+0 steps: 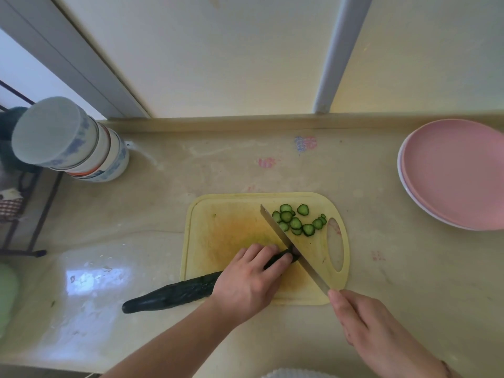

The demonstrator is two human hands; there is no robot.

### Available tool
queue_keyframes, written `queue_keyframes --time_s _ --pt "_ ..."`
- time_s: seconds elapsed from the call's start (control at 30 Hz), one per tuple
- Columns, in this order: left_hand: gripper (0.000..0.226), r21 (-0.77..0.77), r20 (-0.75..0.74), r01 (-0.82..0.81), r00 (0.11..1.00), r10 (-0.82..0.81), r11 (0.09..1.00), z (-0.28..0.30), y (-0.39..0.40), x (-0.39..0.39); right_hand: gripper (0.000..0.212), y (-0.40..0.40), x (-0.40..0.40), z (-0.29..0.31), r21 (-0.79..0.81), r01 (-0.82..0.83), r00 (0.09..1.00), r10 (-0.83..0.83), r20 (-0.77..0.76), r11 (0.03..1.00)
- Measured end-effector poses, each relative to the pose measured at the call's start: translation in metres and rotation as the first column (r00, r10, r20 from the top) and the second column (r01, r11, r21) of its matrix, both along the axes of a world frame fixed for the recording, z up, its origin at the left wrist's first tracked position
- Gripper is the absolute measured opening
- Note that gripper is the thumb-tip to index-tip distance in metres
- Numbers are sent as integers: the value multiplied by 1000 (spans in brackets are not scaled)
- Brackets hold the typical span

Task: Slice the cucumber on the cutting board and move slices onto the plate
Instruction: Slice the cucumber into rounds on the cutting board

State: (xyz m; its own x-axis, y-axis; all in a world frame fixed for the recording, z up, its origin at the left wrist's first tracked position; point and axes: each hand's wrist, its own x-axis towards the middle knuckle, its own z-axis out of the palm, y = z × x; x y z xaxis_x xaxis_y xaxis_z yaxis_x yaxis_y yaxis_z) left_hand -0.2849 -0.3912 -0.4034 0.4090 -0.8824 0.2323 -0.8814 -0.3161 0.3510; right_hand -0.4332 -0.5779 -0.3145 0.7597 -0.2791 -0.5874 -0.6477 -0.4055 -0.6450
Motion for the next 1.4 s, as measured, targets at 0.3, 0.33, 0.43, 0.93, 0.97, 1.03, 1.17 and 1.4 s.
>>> queue_keyframes --time_s 0.3,0.33,0.43,0.93,0.97,1.03,1.17,1.4 --pt "29 -15 -5 -2 1000 2 1000 1 0 0 67 -1 -3 2 -5 -4 1000 4 16 1000" --pt "29 -15 -6 -2 1000 2 1000 1 0 0 67 -2 -3 2 -6 -6 1000 6 18 1000" --pt "29 -15 -4 -3 1000 3 1000 0 0 0 67 -3 -2 4 -16 -8 1000 8 18 1000" --pt "30 -15 -3 -10 1000 10 1000 0 0 0 62 -4 4 -6 11 -49 999 49 -16 999" --pt "30 -18 -4 -11 1000 11 1000 0 0 0 59 -5 5 -8 15 -56 998 57 -14 998" --pt "30 -21 -4 -7 1000 7 1000 1 0 -1 55 -6 7 -12 24 -61 998 61 -5 998" --pt "28 -20 -6 -10 1000 10 1000 1 0 -1 55 -6 5 -14 31 -50 999 50 15 998" --pt "27 -10 -1 -14 1000 14 1000 2 -1 0 62 -6 2 -3 37 -36 999 36 15 999"
